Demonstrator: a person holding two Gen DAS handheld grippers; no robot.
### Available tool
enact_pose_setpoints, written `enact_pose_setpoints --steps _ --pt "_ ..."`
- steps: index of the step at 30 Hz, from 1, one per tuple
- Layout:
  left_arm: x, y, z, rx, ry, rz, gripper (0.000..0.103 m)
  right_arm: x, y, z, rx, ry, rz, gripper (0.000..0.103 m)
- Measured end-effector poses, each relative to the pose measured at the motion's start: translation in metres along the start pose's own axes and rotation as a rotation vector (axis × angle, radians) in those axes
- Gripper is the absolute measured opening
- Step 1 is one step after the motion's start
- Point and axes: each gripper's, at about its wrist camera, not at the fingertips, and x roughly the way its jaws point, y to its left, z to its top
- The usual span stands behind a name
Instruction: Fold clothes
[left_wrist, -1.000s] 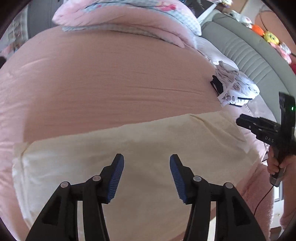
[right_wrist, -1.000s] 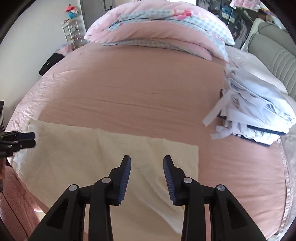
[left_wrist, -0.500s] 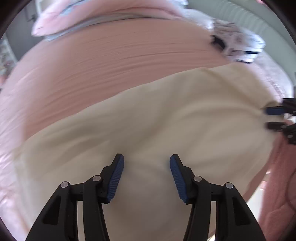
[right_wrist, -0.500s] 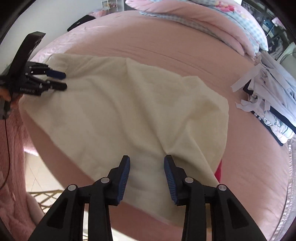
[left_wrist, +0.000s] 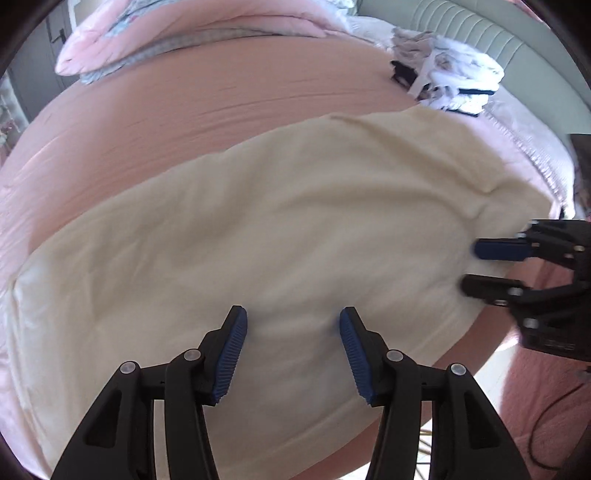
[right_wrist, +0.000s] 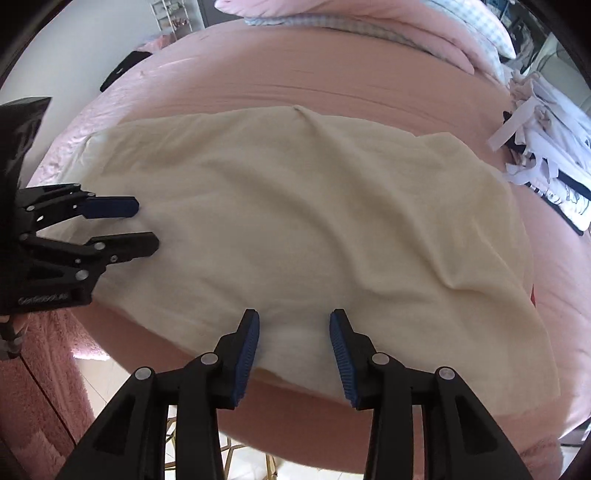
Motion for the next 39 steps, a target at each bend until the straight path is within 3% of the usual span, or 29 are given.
enact_pose_setpoints --steps 5,7,10,12,14,17,20,24,27,29,32,34,36,39 --pt "-0.014 0.020 -0.017 -0.073 0.011 -0.005 0.049 -0.009 0.003 -0.033 -0.045 0.029 0.036 0.045" --pt "-0.014 0.013 -0.010 -0.070 0.008 -0.009 0.049 -0.022 -0.005 -0.031 0.000 0.003 0.084 0.044" --pt "-0.016 -0.011 -0.002 -0.017 -0.047 -0.091 0.049 -0.042 -0.016 -0.027 0.063 -0.044 0.150 0.044" --pt "-0.012 -0.029 0.004 0.002 -0.072 -0.133 0.049 -0.057 -0.019 -0.015 0.074 -0.140 0.107 0.045" --pt "-0.002 -0.039 0.006 0.036 -0.052 -0.126 0.050 -0.057 -0.031 -0.002 0.098 -0.187 -0.006 0.045" --pt "0.007 -0.051 0.002 0.105 -0.020 -0.089 0.051 -0.041 -0.052 0.005 0.185 -0.135 -0.201 0.045" --pt "0.003 -0.047 -0.007 0.129 0.035 -0.129 0.057 -0.029 -0.066 -0.009 0.229 -0.070 -0.177 0.045" --pt "-0.011 -0.027 -0.008 0.048 0.090 -0.240 0.059 -0.034 -0.062 -0.049 0.111 0.019 -0.182 0.045" --pt "-0.027 -0.011 0.003 -0.032 0.037 -0.258 0.060 -0.055 -0.074 -0.055 0.113 0.031 -0.103 0.045" --pt "-0.039 0.005 0.008 -0.050 -0.020 -0.222 0.060 -0.077 -0.086 -0.044 0.160 -0.050 -0.062 0.045" --pt "-0.033 0.005 0.040 -0.061 -0.079 -0.118 0.060 -0.091 -0.110 -0.007 0.224 -0.157 -0.067 0.045" --pt "-0.026 0.008 0.061 -0.100 -0.124 -0.112 0.060 -0.084 -0.124 0.018 0.239 -0.160 -0.145 0.045" --pt "-0.013 0.010 0.079 -0.142 -0.162 -0.128 0.060 -0.071 -0.130 0.041 0.240 -0.166 -0.153 0.045" --pt "0.013 0.004 0.099 -0.175 -0.196 -0.074 0.060 -0.036 -0.126 0.067 0.193 -0.135 -0.151 0.045"
